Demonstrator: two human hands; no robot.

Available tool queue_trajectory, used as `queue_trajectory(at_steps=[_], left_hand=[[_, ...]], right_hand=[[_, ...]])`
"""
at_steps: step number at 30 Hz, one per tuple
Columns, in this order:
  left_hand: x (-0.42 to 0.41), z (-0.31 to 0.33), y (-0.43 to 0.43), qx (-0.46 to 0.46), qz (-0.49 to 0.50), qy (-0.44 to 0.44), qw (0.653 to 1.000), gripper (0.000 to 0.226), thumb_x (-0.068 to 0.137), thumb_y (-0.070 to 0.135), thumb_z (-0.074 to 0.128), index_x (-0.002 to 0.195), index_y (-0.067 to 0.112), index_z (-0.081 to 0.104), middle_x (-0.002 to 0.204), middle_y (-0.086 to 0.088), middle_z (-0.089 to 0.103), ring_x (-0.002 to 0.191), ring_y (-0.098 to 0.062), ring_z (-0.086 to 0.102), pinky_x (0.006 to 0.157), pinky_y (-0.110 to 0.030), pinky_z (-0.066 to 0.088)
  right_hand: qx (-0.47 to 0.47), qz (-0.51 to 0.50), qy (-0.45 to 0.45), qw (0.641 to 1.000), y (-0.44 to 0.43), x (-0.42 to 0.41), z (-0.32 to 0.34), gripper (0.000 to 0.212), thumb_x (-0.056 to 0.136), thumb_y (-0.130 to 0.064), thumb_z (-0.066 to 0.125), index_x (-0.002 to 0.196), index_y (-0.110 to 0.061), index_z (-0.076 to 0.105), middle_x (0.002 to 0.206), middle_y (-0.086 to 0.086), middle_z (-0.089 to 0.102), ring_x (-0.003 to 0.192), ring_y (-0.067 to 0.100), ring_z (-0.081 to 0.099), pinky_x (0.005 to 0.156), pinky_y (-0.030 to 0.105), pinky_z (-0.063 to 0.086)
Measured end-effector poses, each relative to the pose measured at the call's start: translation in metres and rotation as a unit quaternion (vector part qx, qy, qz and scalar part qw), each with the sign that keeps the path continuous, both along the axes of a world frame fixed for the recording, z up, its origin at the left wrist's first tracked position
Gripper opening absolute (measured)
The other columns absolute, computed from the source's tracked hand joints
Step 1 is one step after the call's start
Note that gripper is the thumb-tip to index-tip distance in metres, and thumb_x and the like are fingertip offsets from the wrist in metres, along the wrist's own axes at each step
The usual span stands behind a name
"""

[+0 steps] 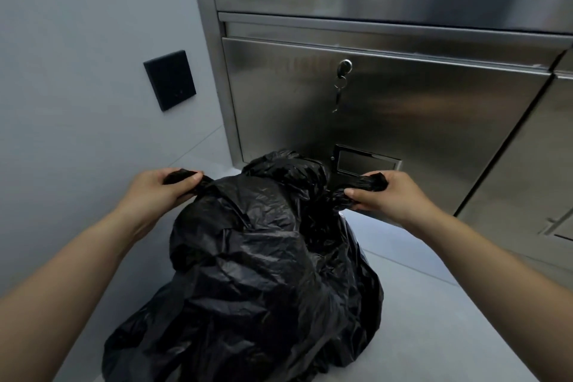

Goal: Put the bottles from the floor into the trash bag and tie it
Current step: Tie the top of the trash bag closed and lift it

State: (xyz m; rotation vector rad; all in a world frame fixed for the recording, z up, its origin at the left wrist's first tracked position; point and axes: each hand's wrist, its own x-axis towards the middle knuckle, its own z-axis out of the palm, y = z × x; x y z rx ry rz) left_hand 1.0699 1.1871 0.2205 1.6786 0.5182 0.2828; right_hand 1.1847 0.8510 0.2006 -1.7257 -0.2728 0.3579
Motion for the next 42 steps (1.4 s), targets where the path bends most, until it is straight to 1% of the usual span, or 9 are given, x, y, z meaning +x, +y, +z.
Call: queue_trajectory(at_steps=[6,11,16,20,22,26,31,36,42], left_hand=[[0.005,0.019,-0.030,0.085,-0.037,-0.033,0.995,0.016,0.079,0.019,0.071,0.094,0.024,0.072,0.092,0.008,0.072,0.083,-0.001,0.067,0.083,-0.016,0.052],[0.006,0.030,-0.030,0.142,-0.039,-0.073,0.986,0.026,0.077,0.023,0.073,0.100,0.033,0.065,0.099,0.014,0.067,0.093,0.004,0.062,0.084,-0.018,0.046],[0.007,0.039,-0.031,0.151,-0.037,-0.116,0.981,0.016,0.070,0.037,0.072,0.085,0.030,0.067,0.085,0.008,0.073,0.083,-0.005,0.068,0.083,-0.024,0.051],[0.008,0.045,-0.045,0.115,-0.087,-0.160,0.977,0.020,0.056,0.044,0.073,0.073,0.033,0.073,0.076,0.017,0.074,0.075,0.001,0.069,0.064,-0.008,0.050],[0.012,0.039,-0.057,0.114,-0.129,-0.152,0.973,0.015,0.055,0.040,0.073,0.070,0.037,0.074,0.073,0.018,0.074,0.072,0.002,0.069,0.063,-0.007,0.049],[0.017,0.010,-0.074,0.154,-0.147,-0.100,0.972,0.039,0.047,0.056,0.072,0.080,0.034,0.066,0.075,0.000,0.074,0.068,-0.010,0.065,0.070,-0.022,0.050],[0.018,-0.007,-0.081,0.161,-0.158,-0.108,0.968,0.050,0.048,0.066,0.072,0.081,0.028,0.069,0.079,0.003,0.076,0.076,-0.017,0.071,0.077,-0.031,0.055],[0.018,-0.005,-0.087,0.165,-0.147,-0.139,0.965,0.032,0.054,0.060,0.071,0.078,0.039,0.070,0.082,0.011,0.075,0.076,-0.006,0.070,0.070,-0.014,0.050],[0.018,-0.006,-0.086,0.185,-0.139,-0.144,0.962,0.030,0.055,0.065,0.067,0.076,0.045,0.070,0.079,0.018,0.073,0.073,-0.001,0.069,0.069,-0.012,0.051]], right_hand=[[-0.050,0.004,-0.057,0.997,0.022,-0.005,0.019,0.021,0.074,-0.015,0.078,0.090,-0.018,0.066,0.085,0.009,0.073,0.073,0.020,0.073,0.071,0.034,0.059],[-0.173,-0.051,-0.246,0.952,0.015,-0.003,0.044,0.022,0.079,-0.015,0.072,0.090,-0.031,0.064,0.098,-0.004,0.058,0.071,0.013,0.068,0.061,0.018,0.054],[-0.064,-0.047,-0.209,0.975,0.013,-0.006,0.063,0.038,0.066,-0.010,0.083,0.097,-0.024,0.064,0.080,-0.013,0.069,0.067,0.000,0.066,0.065,0.011,0.050],[0.087,0.023,-0.132,0.987,0.023,-0.015,0.063,0.033,0.062,-0.006,0.079,0.089,-0.018,0.065,0.067,-0.005,0.071,0.059,0.008,0.067,0.056,0.016,0.052],[0.091,0.024,-0.131,0.987,0.033,-0.021,0.055,0.032,0.063,-0.006,0.078,0.087,-0.022,0.064,0.064,-0.005,0.070,0.056,0.005,0.063,0.053,0.016,0.052],[0.075,0.019,-0.134,0.988,0.049,-0.032,0.035,0.033,0.069,-0.008,0.078,0.085,-0.033,0.063,0.063,-0.019,0.069,0.051,-0.001,0.059,0.050,0.015,0.051],[0.101,-0.031,-0.119,0.987,0.053,-0.035,0.021,0.029,0.071,-0.015,0.079,0.084,-0.037,0.065,0.066,-0.009,0.072,0.058,0.002,0.066,0.049,0.015,0.049],[0.113,-0.045,-0.128,0.984,0.059,-0.037,0.023,0.032,0.077,-0.017,0.074,0.073,-0.048,0.071,0.065,-0.015,0.071,0.060,-0.004,0.064,0.050,0.015,0.050],[0.111,0.025,-0.105,0.988,0.063,-0.044,0.019,0.012,0.081,-0.041,0.065,0.090,-0.040,0.073,0.067,-0.021,0.067,0.064,-0.005,0.061,0.058,0.016,0.051]])
